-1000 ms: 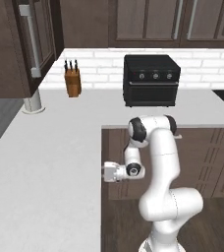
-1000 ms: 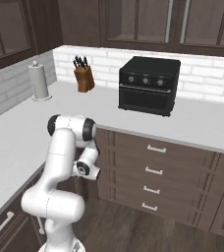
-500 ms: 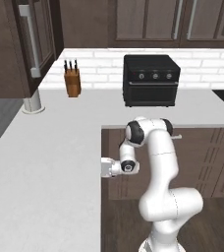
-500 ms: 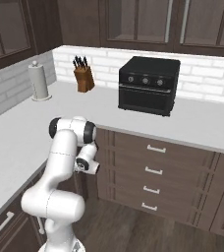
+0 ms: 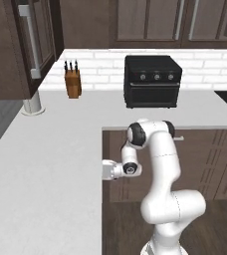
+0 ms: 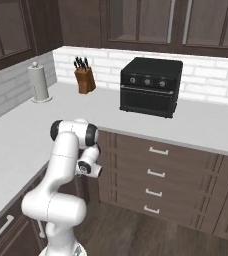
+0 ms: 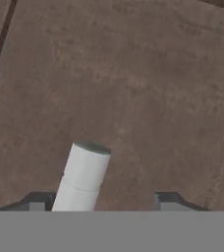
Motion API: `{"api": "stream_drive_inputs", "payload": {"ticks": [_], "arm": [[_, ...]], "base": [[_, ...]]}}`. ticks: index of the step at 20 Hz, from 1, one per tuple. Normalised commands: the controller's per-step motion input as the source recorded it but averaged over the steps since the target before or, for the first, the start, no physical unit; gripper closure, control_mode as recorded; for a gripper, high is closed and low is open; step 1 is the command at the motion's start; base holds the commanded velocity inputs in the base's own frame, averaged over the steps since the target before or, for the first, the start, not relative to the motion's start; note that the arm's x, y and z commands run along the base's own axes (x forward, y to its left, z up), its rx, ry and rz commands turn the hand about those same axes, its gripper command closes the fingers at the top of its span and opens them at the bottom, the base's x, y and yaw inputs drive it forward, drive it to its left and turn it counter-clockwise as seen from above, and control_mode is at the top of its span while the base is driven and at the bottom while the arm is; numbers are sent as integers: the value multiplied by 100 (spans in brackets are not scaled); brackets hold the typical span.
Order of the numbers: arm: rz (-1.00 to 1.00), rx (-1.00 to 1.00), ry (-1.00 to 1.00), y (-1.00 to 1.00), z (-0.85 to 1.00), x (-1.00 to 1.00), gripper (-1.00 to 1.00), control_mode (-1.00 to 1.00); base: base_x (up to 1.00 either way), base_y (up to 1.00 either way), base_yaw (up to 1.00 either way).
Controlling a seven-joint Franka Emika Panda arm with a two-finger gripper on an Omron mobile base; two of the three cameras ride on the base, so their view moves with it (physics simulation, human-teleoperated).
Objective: Take a straw from the drawer in front and place it inside the glass cup on the dining counter.
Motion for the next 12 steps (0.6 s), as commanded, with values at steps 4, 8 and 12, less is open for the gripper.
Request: {"api": "stream_drive_inputs", "payload": {"ticks": [4, 8, 12], "arm": [[0, 0, 0, -64, 0, -40, 100, -100], [0, 0, 0, -92, 1, -35, 100, -100], [0, 0, 0, -100, 7, -29, 100, -100]], "base": [[0, 0, 0], [0, 0, 0], [0, 0, 0]]}}
